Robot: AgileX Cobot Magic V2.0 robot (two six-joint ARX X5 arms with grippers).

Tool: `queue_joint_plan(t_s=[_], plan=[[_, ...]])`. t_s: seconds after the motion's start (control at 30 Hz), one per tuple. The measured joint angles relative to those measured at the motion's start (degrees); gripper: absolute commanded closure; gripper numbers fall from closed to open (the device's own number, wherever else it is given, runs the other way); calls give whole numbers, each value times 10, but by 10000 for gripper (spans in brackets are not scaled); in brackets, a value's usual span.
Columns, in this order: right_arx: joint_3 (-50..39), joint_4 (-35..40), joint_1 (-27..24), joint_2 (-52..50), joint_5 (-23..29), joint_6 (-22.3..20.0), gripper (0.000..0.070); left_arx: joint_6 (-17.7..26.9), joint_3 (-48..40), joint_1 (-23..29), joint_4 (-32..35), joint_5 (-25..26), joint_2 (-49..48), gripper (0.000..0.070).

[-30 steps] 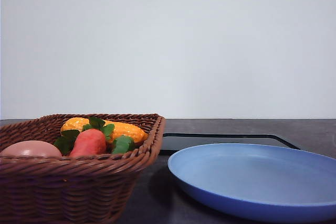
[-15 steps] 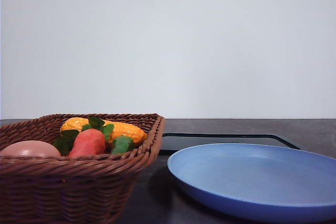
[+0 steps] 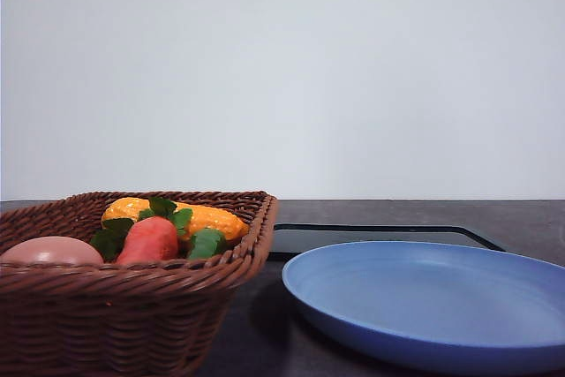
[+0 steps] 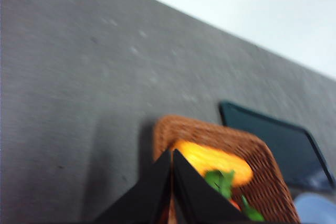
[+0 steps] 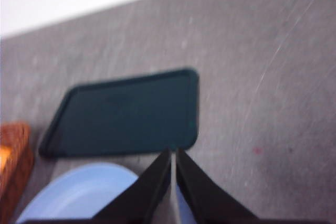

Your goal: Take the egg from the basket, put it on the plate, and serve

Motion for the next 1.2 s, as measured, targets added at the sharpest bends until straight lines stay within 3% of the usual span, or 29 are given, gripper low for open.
queue_joint_plan(t_s=[0.2, 0.37, 0.47, 0.53, 0.63, 0.7, 1.2], plan=[[48, -70, 0, 93, -35, -45, 700, 72, 76, -25, -87, 21, 112, 700], [53, -125, 0, 163, -99, -70, 699, 119, 126, -56, -149, 65, 171, 700], [53, -147, 0, 197, -132, -79, 616, 129, 135, -76, -152, 85, 184, 667], [53, -151, 0, 218, -140, -82, 536, 131, 136, -89, -152, 89, 186, 588], [53, -151, 0, 250, -143, -83, 483, 133, 136, -102, -152, 89, 186, 439], [53, -150, 0, 269, -143, -83, 483, 133, 136, -107, -152, 89, 186, 395], [38, -35, 0, 427, -197, -74, 483, 133, 136, -115, -157, 89, 186, 389]])
